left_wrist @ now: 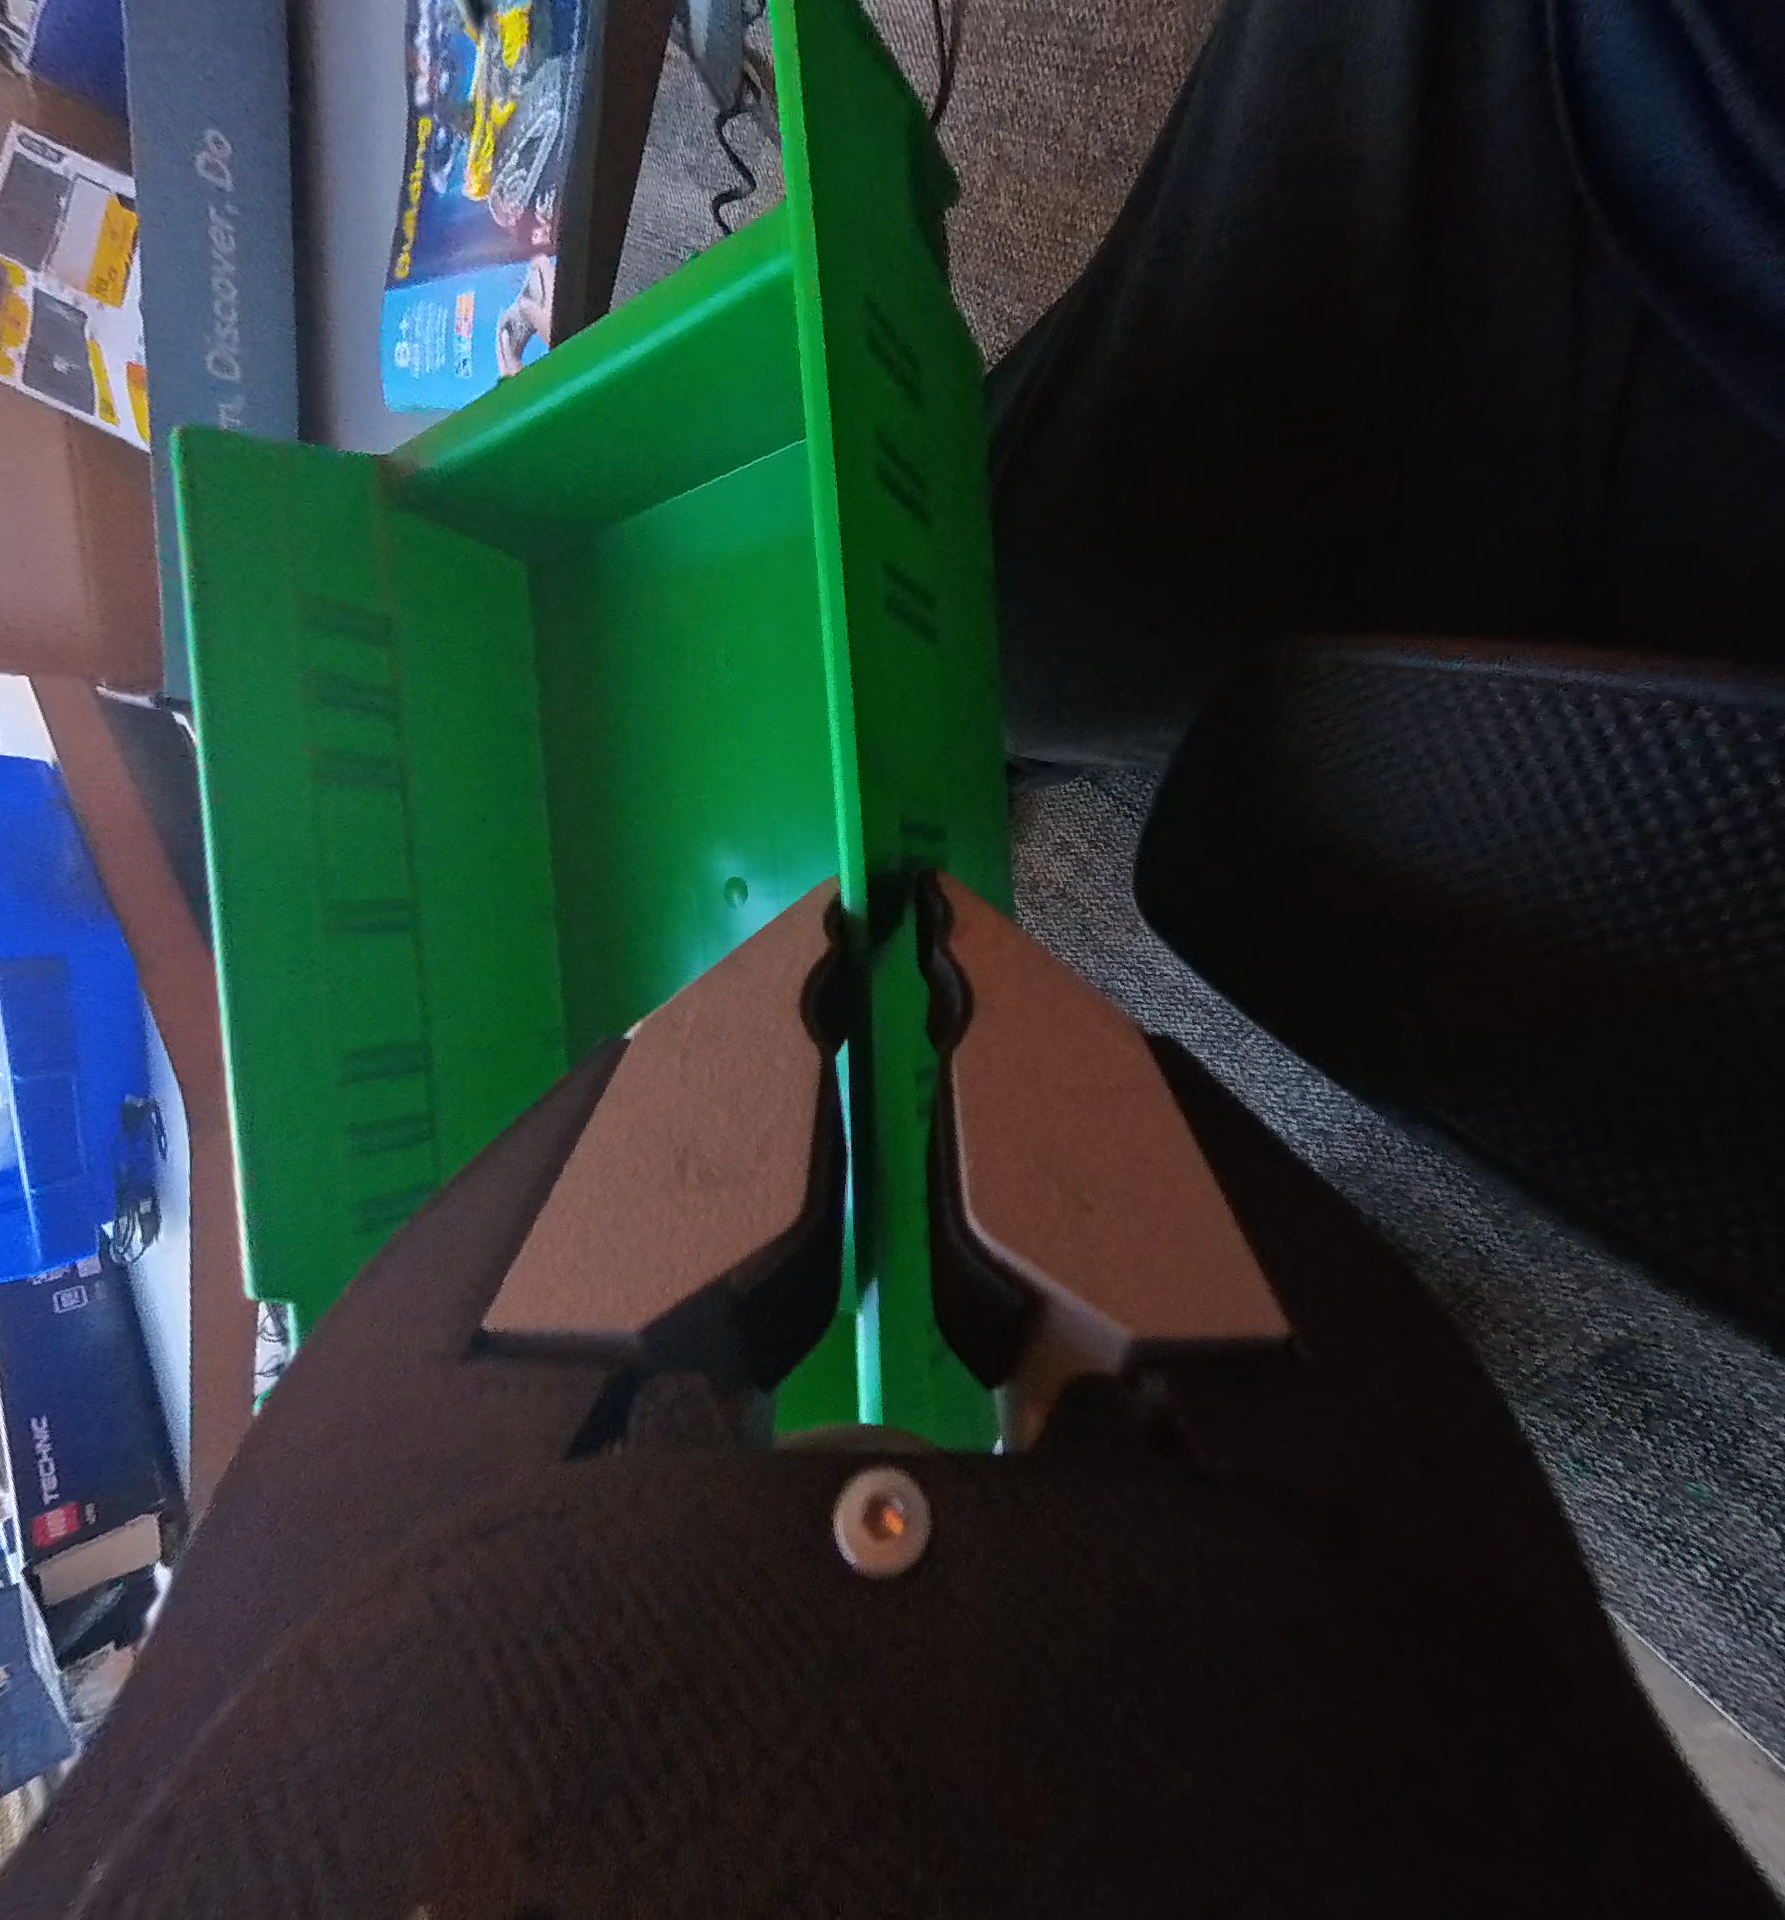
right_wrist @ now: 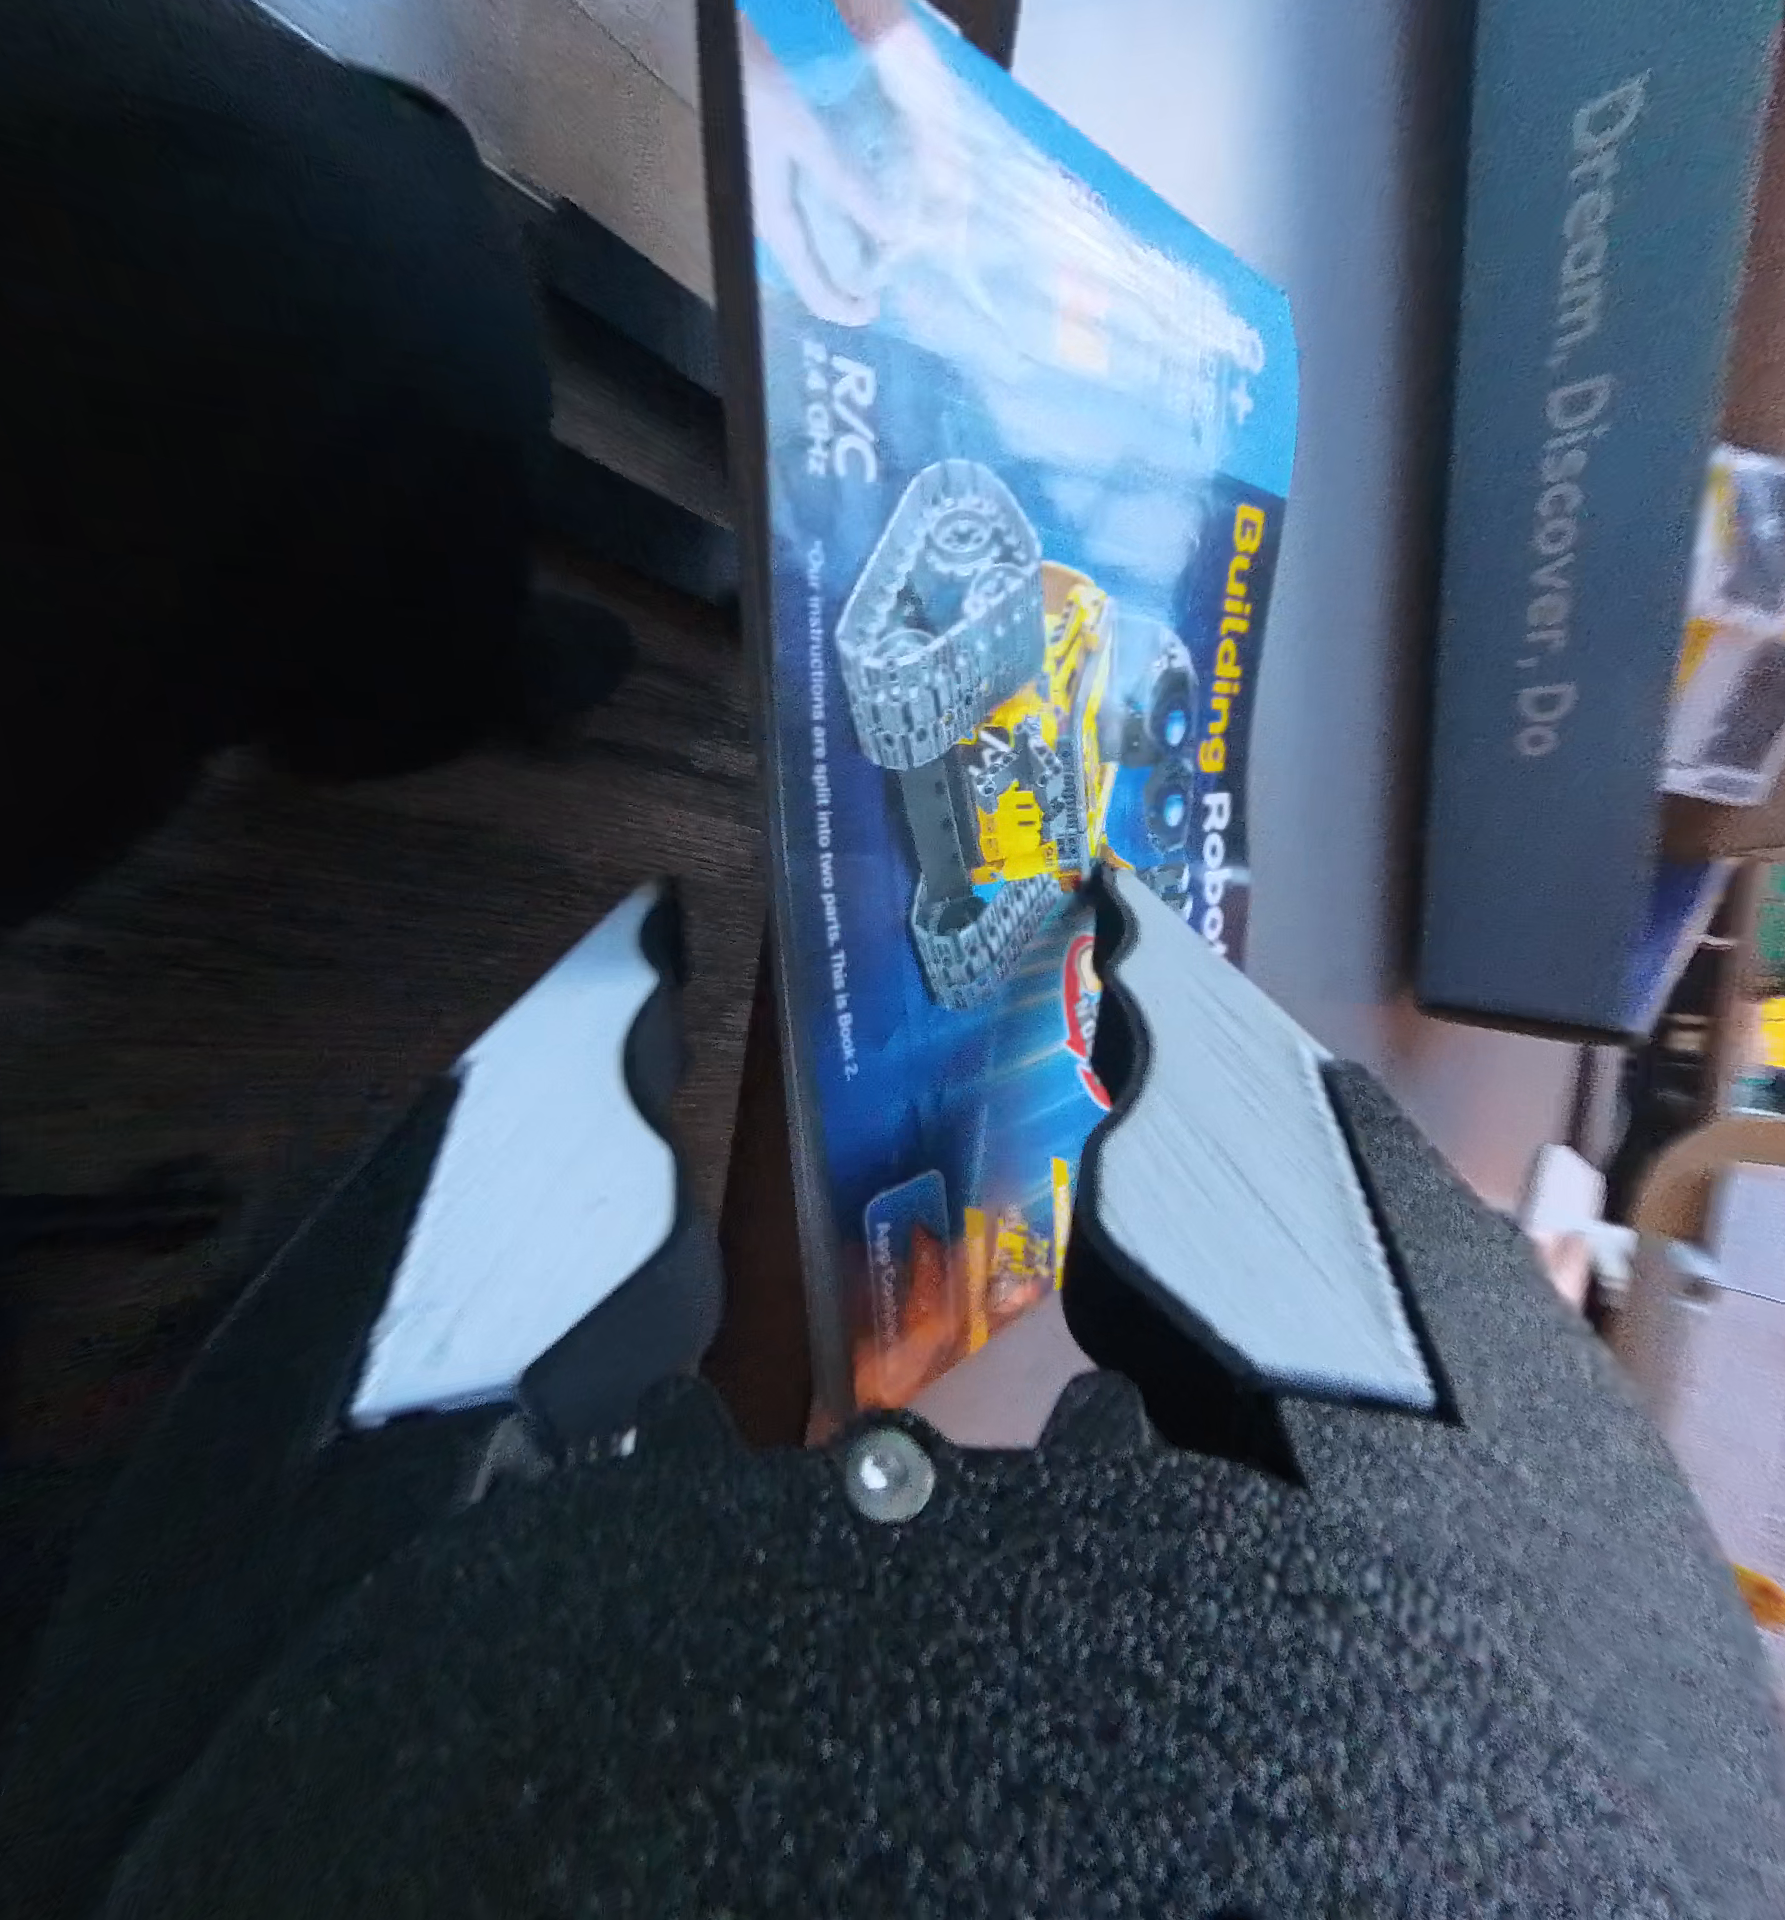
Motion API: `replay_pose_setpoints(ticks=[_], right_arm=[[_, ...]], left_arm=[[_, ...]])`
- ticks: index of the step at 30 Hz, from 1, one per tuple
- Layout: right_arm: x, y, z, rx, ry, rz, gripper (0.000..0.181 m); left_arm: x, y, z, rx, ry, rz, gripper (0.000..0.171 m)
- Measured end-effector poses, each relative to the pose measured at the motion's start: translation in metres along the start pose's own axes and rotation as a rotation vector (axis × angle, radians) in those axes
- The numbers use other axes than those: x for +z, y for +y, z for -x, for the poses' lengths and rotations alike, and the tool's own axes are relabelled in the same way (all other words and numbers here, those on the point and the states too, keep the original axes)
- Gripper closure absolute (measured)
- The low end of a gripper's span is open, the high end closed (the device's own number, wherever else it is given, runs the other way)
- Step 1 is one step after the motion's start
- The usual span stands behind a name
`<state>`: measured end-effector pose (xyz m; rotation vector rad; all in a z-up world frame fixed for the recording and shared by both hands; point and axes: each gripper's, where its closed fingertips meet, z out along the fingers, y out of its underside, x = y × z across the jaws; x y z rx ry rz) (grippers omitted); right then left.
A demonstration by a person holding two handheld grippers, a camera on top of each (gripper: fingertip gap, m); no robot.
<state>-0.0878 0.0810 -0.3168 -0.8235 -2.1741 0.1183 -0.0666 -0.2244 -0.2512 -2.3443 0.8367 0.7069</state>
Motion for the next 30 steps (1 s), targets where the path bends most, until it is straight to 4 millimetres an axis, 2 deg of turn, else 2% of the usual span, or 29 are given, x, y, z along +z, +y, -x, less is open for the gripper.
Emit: replay_pose_setpoints(ticks=[1, 5, 6, 9, 11, 15, 18, 20, 22, 25, 28, 30], right_arm=[[0.001, 0.001, -0.005, -0.04, 0.064, 0.009, 0.121], [-0.006, -0.002, -0.005, -0.087, 0.105, 0.003, 0.132], [-0.01, -0.003, -0.003, -0.08, 0.094, -0.012, 0.137], [-0.035, -0.01, -0.005, -0.078, 0.114, -0.087, 0.171], [-0.051, -0.014, -0.014, -0.078, 0.149, -0.125, 0.179], [-0.074, -0.015, -0.041, 0.09, 0.095, -0.181, 0.179], [-0.088, -0.006, -0.061, 0.306, -0.024, -0.231, 0.179], [-0.099, 0.0, -0.069, 0.453, -0.141, -0.275, 0.18], [-0.101, 0.013, -0.076, 0.546, -0.24, -0.266, 0.181], [-0.088, 0.037, -0.08, 0.52, -0.243, -0.205, 0.179], [-0.08, 0.044, -0.07, 0.463, -0.26, -0.154, 0.173], [-0.076, 0.047, -0.073, 0.404, -0.217, -0.109, 0.162]], left_arm=[[0.0, -0.001, 0.0, 0.002, -0.002, -0.001, 0.163], [-0.003, -0.004, 0.0, 0.005, -0.002, -0.005, 0.163], [-0.004, -0.004, 0.0, 0.007, -0.003, -0.003, 0.163], [-0.007, -0.003, 0.001, 0.005, -0.006, 0.001, 0.162], [-0.007, -0.002, 0.001, 0.003, -0.007, 0.002, 0.162], [-0.003, -0.006, 0.002, 0.014, -0.005, 0.001, 0.162], [-0.002, -0.014, 0.002, 0.033, 0.002, -0.02, 0.162], [-0.004, -0.021, 0.005, 0.042, 0.004, -0.041, 0.162], [-0.003, -0.027, 0.01, 0.051, 0.0, -0.058, 0.161], [0.003, -0.035, 0.018, 0.069, -0.012, -0.076, 0.162], [0.009, -0.044, 0.02, 0.088, -0.009, -0.094, 0.162], [0.011, -0.051, 0.021, 0.094, 0.001, -0.109, 0.162]])
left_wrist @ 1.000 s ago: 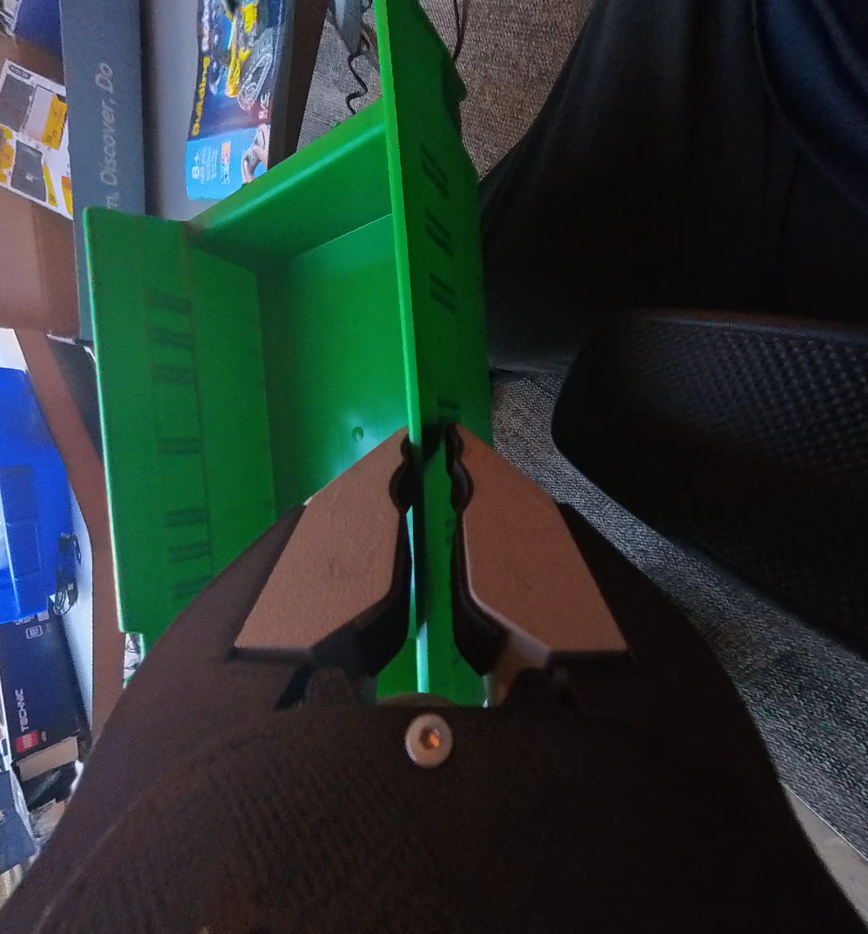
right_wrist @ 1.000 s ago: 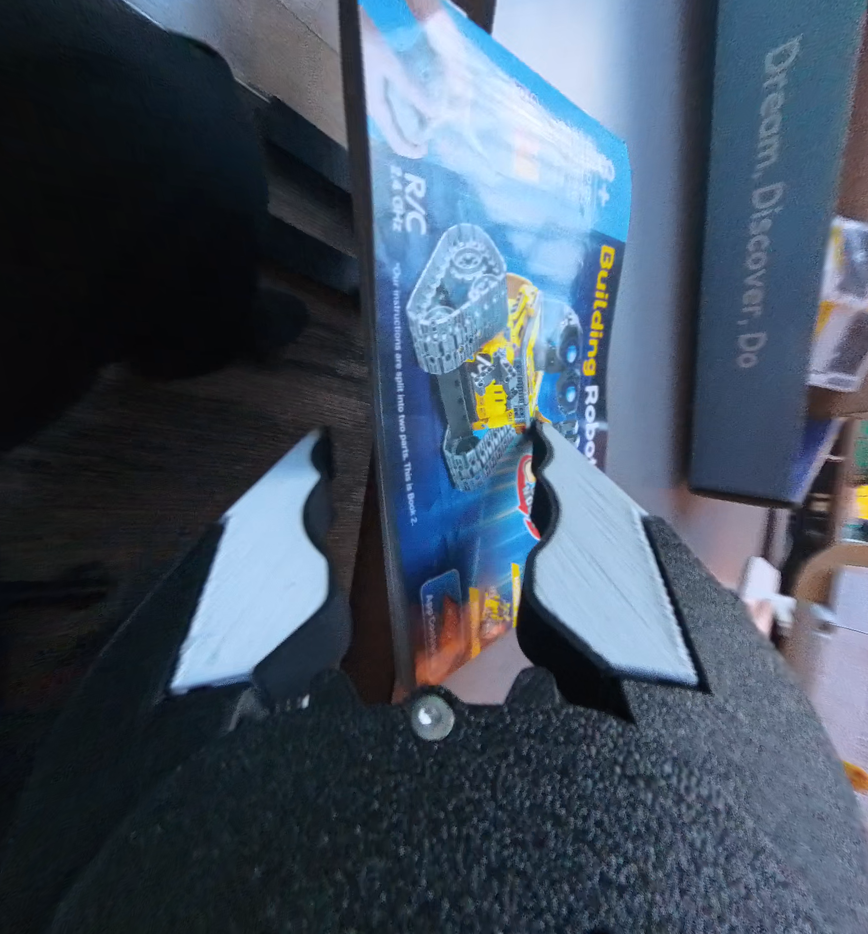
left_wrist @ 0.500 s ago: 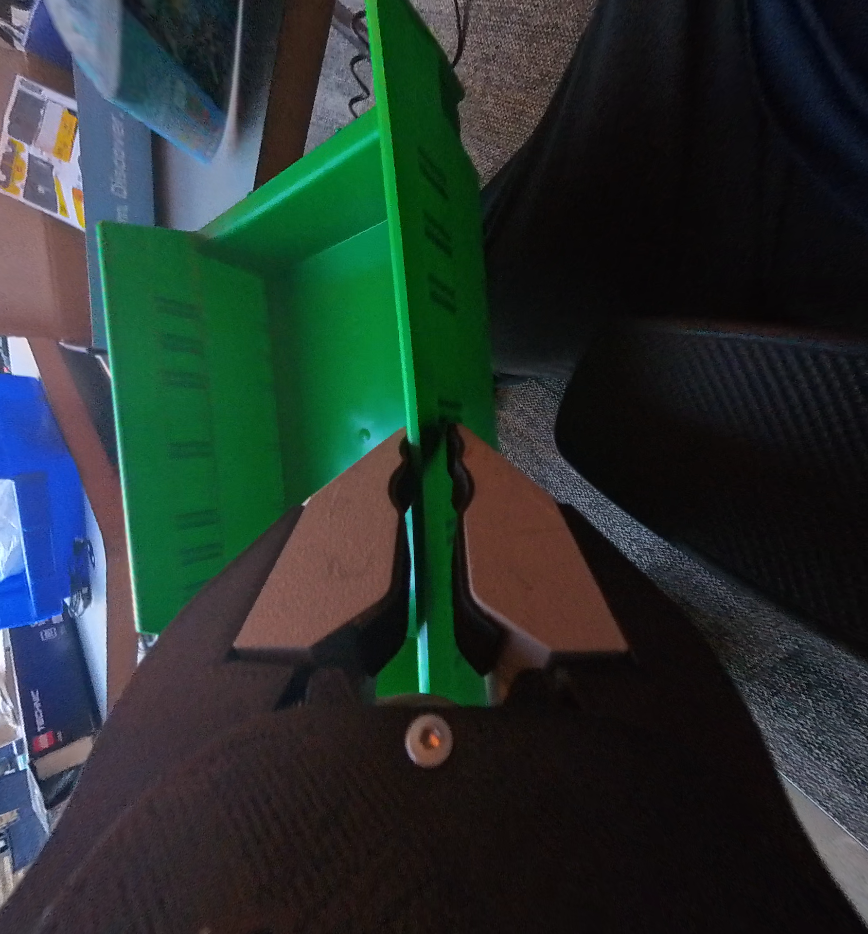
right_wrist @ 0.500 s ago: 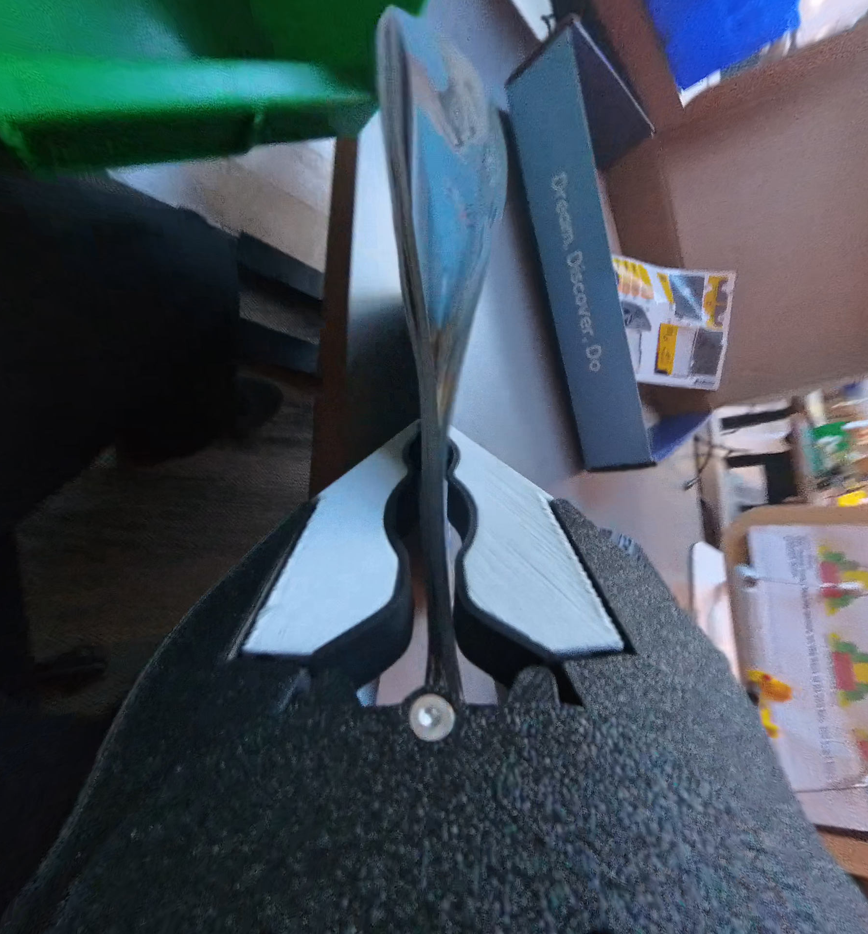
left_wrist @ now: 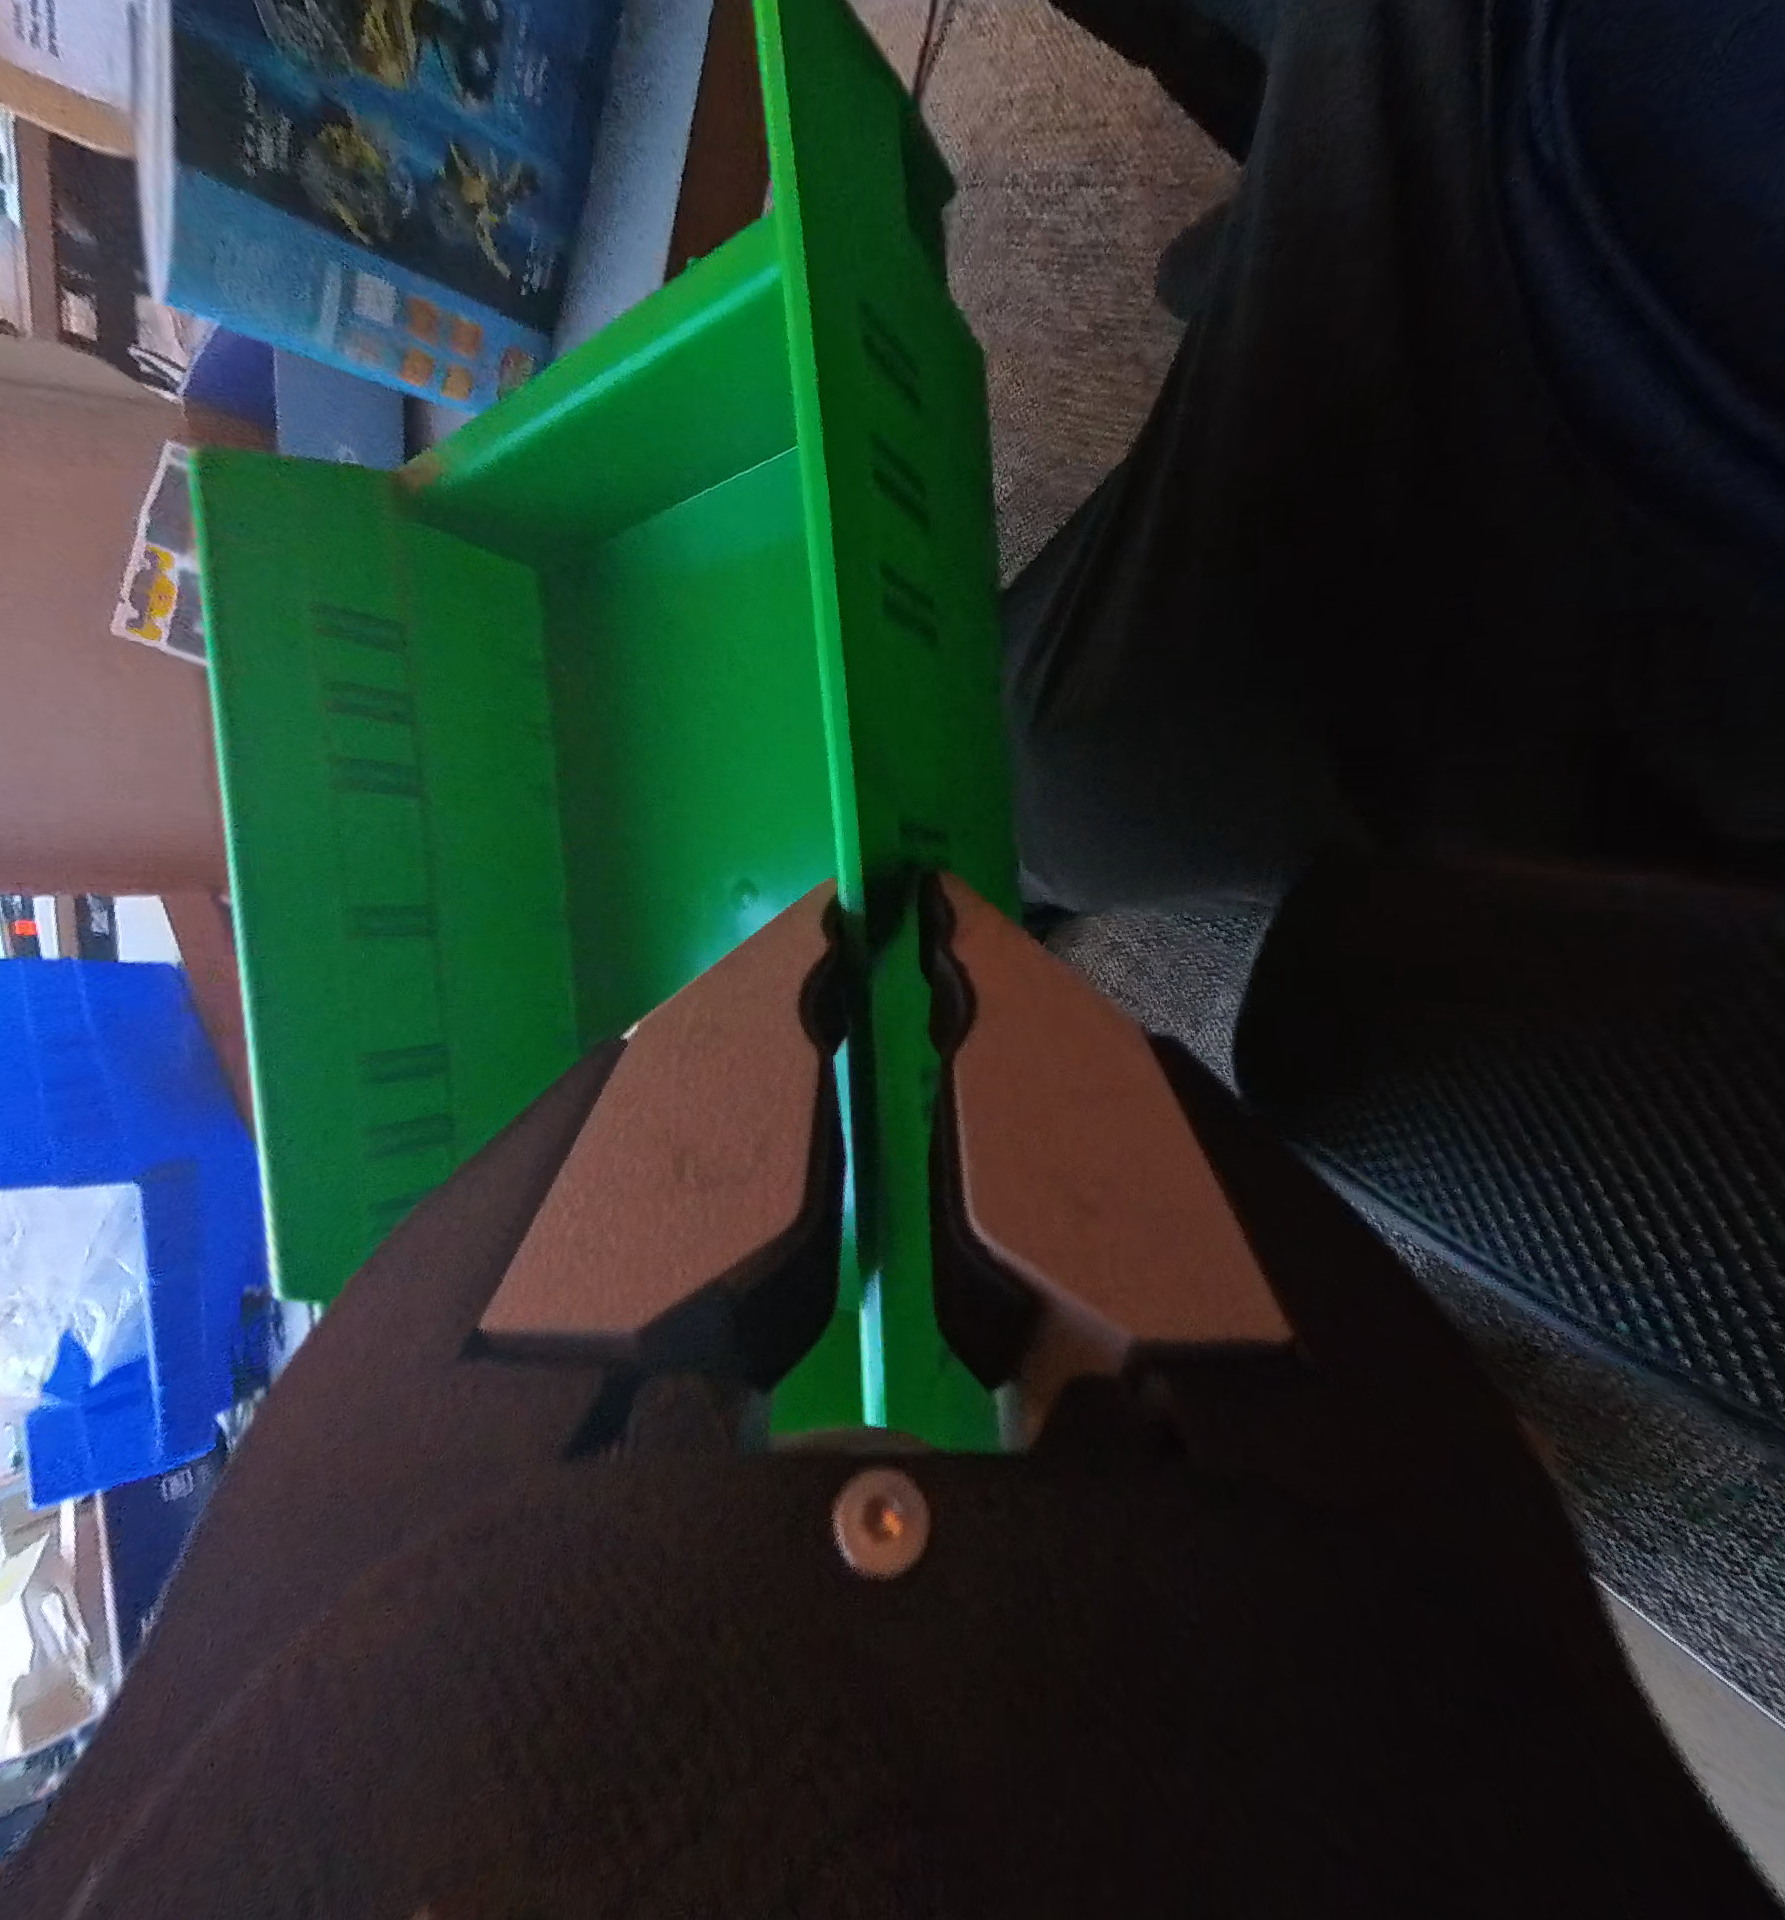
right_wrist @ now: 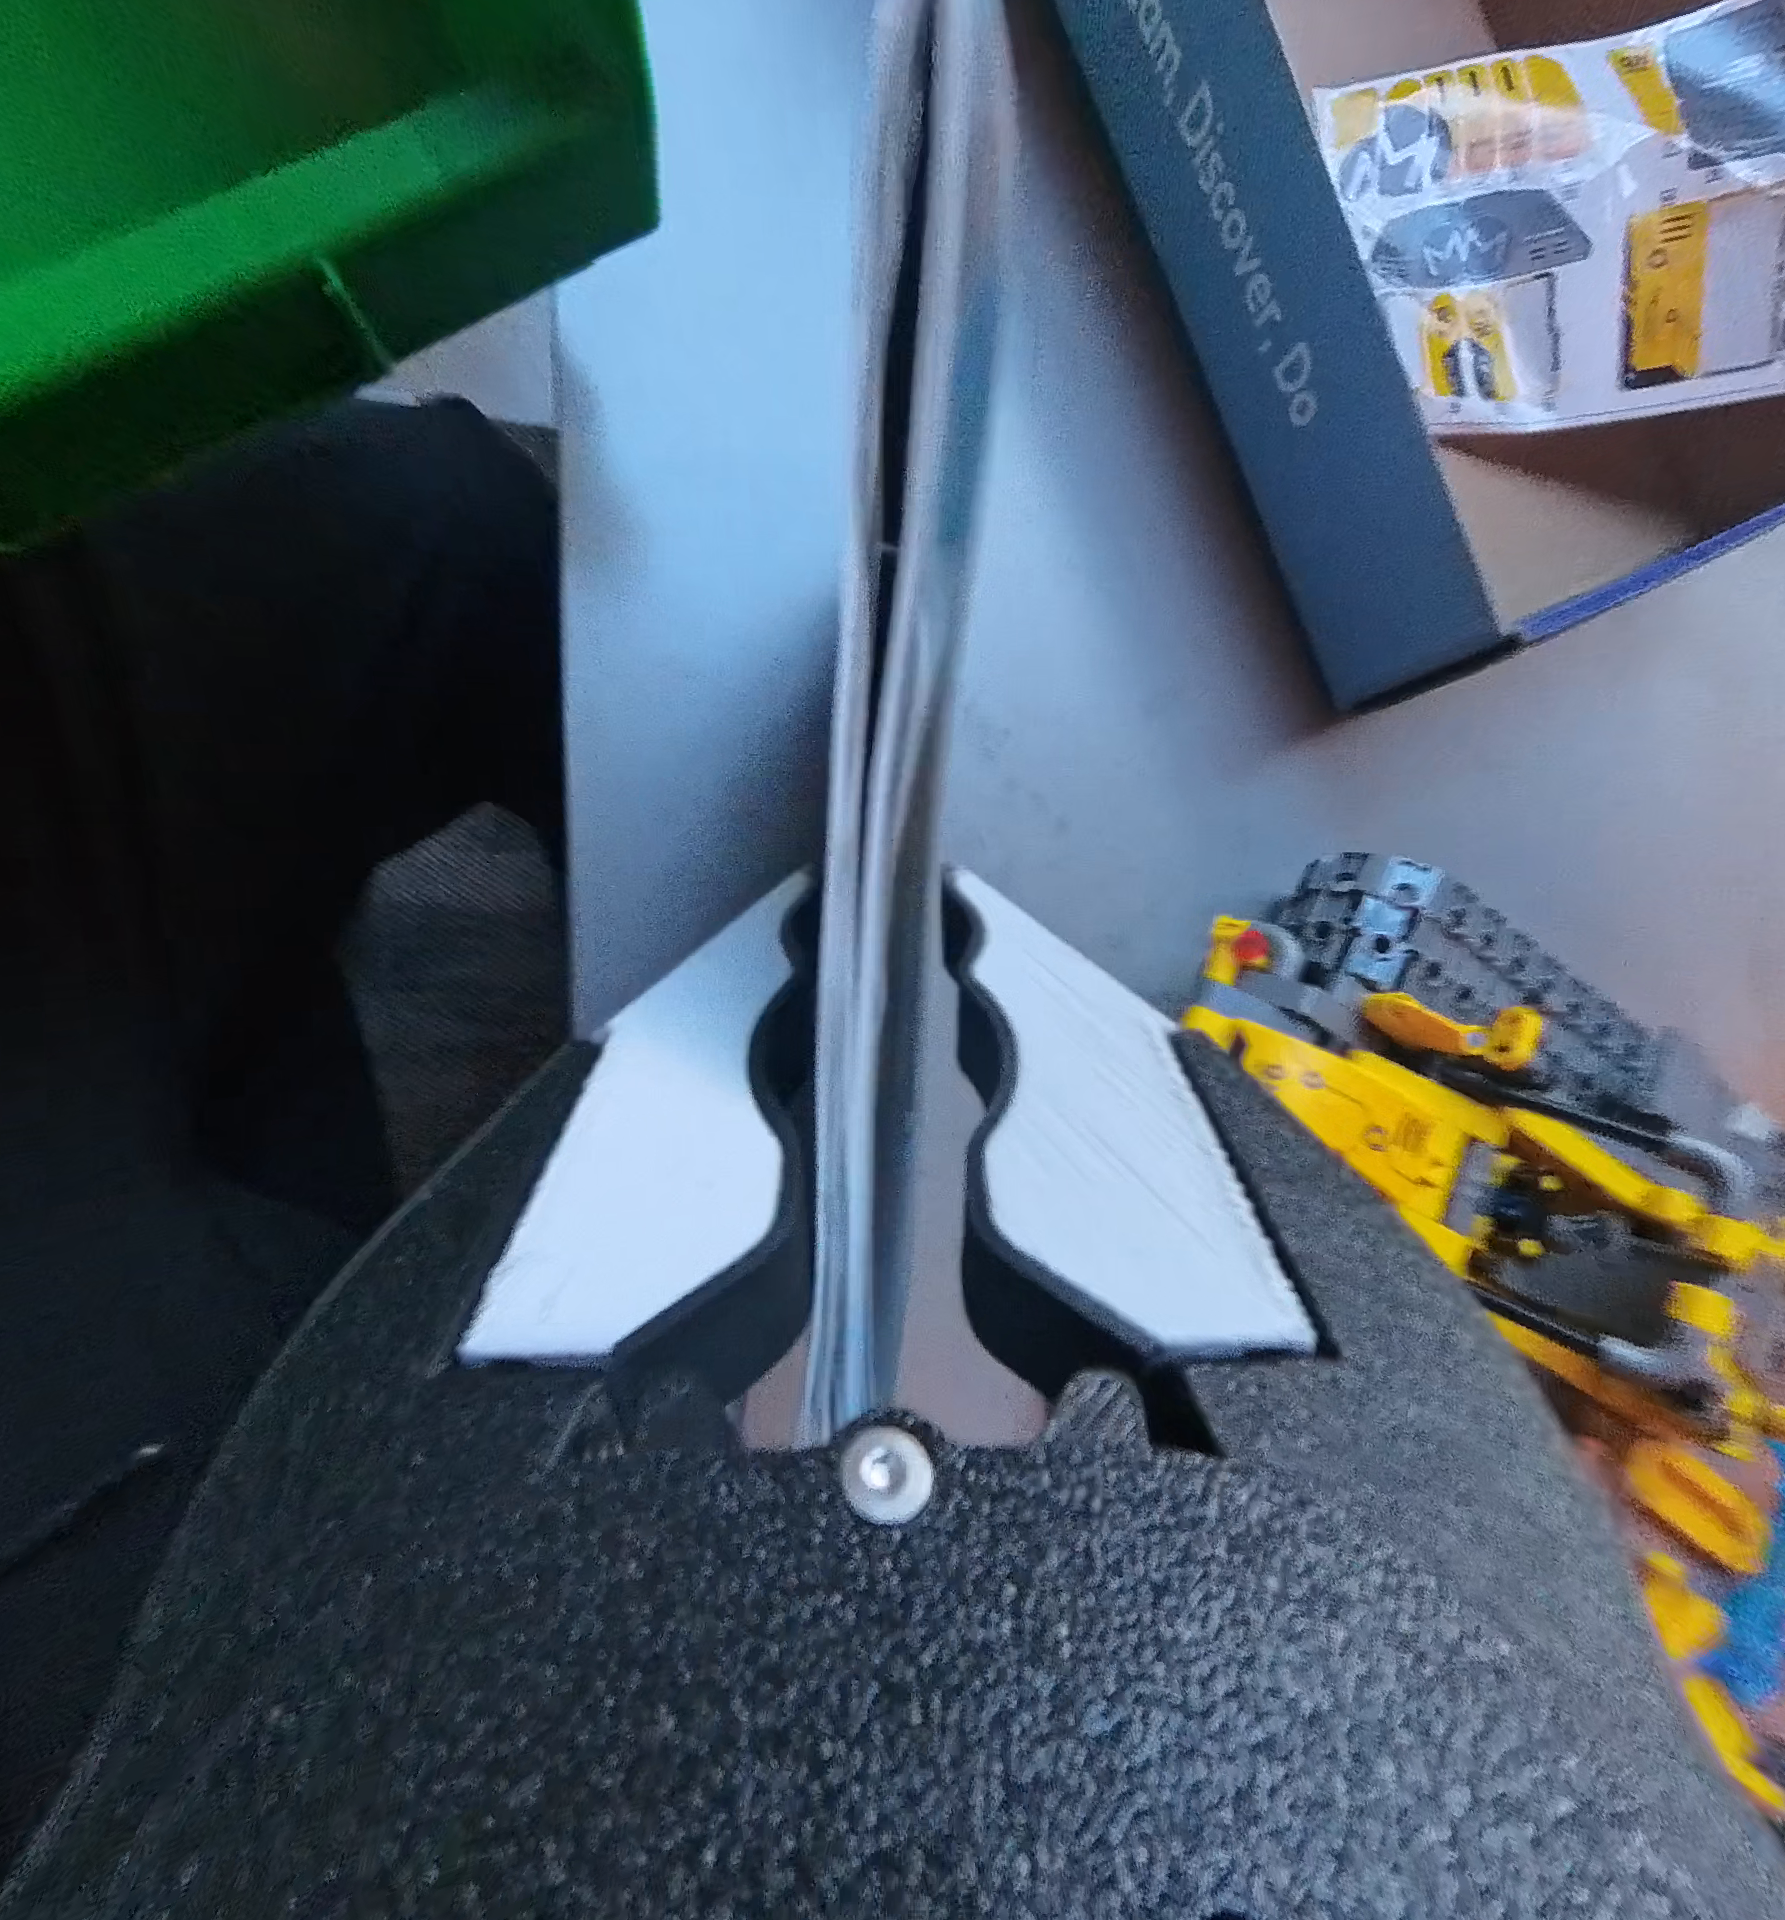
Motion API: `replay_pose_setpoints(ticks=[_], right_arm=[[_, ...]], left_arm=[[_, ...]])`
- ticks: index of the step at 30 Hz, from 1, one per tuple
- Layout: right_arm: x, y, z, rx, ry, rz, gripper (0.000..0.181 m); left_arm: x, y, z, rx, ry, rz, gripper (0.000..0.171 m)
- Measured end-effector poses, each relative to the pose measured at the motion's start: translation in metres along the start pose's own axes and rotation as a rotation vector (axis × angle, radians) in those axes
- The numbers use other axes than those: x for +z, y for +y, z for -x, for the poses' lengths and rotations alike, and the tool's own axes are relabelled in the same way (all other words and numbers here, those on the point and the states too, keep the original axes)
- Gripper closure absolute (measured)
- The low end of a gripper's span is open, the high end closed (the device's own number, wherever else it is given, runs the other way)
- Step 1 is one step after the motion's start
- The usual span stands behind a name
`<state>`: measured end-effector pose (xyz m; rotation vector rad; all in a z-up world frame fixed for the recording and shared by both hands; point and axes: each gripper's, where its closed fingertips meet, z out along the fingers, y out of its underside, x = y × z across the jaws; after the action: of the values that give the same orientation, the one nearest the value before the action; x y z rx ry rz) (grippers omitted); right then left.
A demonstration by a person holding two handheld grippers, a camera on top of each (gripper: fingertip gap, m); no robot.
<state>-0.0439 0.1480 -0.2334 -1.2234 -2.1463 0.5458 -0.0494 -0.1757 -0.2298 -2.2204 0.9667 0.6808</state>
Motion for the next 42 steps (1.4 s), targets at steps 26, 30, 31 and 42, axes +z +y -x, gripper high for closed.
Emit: replay_pose_setpoints(ticks=[26, 30, 31, 42], right_arm=[[-0.106, 0.123, -0.011, 0.148, -0.054, 0.191, 0.181], [-0.108, 0.13, -0.01, 0.211, -0.084, 0.151, 0.176], [-0.108, 0.128, -0.012, 0.204, -0.073, 0.15, 0.169], [-0.1, 0.119, -0.014, 0.027, 0.011, 0.231, 0.181]], left_arm=[[0.038, -0.06, -0.004, 0.074, 0.082, -0.164, 0.161], [0.044, -0.072, -0.005, 0.106, 0.101, -0.174, 0.161], [0.045, -0.074, -0.004, 0.114, 0.107, -0.175, 0.161], [0.055, -0.097, 0.0, 0.189, 0.158, -0.196, 0.161]])
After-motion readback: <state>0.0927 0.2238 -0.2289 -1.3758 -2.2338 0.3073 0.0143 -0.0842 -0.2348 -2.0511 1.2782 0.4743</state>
